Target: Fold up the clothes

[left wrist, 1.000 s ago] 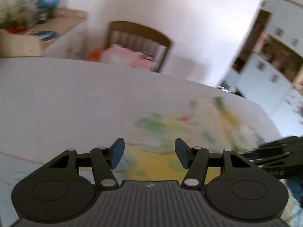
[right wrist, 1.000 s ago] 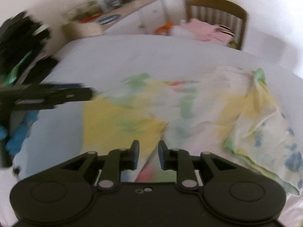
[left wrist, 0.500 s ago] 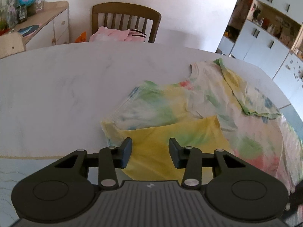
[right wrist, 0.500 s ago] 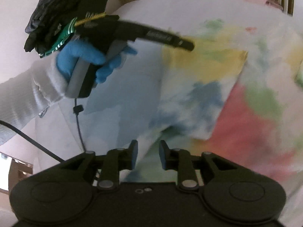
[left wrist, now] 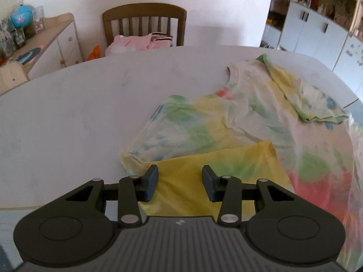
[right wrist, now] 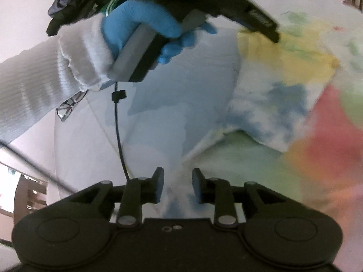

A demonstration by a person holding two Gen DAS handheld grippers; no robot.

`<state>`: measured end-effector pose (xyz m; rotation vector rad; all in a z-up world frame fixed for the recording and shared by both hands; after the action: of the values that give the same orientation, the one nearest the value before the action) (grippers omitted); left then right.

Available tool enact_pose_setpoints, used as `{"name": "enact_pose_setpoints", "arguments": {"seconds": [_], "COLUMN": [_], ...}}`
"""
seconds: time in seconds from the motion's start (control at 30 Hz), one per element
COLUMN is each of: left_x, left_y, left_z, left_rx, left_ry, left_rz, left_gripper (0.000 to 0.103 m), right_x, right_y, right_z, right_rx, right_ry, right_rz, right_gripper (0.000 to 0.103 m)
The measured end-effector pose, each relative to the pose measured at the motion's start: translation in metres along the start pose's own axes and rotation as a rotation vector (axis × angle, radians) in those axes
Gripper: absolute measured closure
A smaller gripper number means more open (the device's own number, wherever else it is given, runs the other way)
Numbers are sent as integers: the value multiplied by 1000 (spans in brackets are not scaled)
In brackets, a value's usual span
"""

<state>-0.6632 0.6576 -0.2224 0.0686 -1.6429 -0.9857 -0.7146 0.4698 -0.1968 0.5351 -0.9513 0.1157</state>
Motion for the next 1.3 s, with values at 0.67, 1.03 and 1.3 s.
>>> {"name": "enact_pose_setpoints", "arguments": {"seconds": [0.67, 1.03, 1.3], "left_x": [49, 46, 37], "left_y": [-58, -65, -23], "left_z": [-85, -88, -32], "left_rx": [14, 108, 283], "left_ry": [-60, 51, 211], "left_rz": [25, 88, 42], "left_gripper": [61, 61, 61], "right_x": [168, 167, 148], "right_y": [31, 46, 144], "right_z": [-281, -298, -329], "right_rx": [-166, -13, 95], "right_ry": [-594, -445, -387], "right_rz": [-196, -166, -220], "right_gripper": [0, 0, 0]}}
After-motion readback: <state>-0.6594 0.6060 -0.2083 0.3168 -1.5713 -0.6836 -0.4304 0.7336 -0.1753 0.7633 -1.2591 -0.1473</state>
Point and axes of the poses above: each gripper's, at about its wrist camera, not at the fingertips, and x roughly against the way its jaws point, z to its left, y to its top, the point moved 10 cm from there along -x, roughly the way its jaws point, and after that the axes turned 3 degrees about -x, right-handed, at the moved point
